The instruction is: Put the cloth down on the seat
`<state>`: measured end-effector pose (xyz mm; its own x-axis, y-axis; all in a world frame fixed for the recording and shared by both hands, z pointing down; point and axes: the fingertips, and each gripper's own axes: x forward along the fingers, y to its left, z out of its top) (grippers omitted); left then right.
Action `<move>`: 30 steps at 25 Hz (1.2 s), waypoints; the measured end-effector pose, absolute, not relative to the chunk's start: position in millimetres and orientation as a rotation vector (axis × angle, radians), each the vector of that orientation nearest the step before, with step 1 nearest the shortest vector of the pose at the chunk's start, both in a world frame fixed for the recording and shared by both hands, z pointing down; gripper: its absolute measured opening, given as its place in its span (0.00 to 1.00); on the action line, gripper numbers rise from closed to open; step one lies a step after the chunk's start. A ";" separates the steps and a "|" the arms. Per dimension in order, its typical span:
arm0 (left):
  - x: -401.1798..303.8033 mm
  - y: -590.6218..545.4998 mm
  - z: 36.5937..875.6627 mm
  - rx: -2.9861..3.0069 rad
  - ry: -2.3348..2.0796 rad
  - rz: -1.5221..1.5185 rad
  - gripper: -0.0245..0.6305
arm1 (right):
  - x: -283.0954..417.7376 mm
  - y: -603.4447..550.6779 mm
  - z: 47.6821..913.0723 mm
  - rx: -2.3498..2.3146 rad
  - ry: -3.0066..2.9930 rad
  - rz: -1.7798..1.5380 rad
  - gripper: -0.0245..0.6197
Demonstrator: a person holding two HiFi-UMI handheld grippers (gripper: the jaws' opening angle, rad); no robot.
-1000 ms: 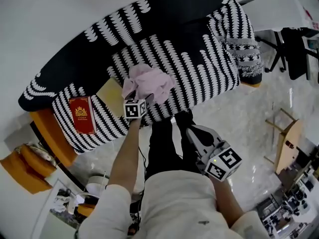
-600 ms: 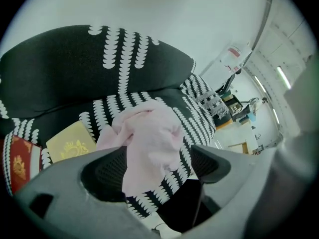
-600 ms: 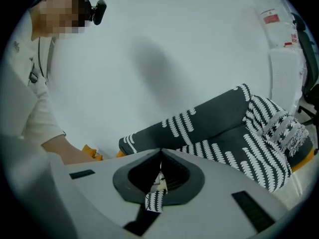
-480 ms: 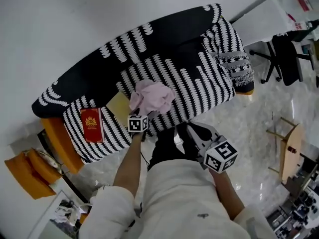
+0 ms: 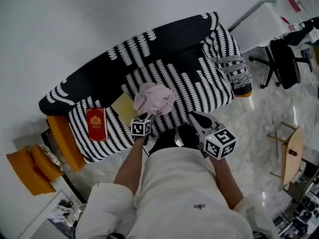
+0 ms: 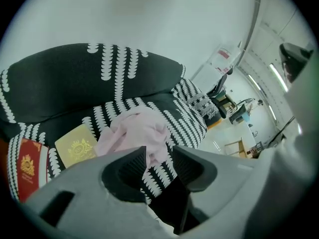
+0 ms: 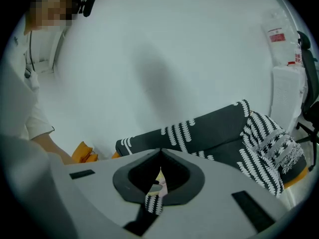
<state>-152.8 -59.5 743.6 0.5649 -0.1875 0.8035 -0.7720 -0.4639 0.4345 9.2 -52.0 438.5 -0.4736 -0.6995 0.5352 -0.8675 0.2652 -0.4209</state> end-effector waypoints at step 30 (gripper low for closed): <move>-100.3 86.6 669.0 1.873 -1.079 0.624 0.06 | 66.9 70.0 418.4 1.128 -2.502 0.867 0.05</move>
<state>-100.3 86.6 669.0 0.5004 -0.4347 0.7488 -0.8658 -0.2538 0.4312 66.9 70.0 418.4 -0.6637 -0.5910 0.4585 -0.7479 0.5198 -0.4128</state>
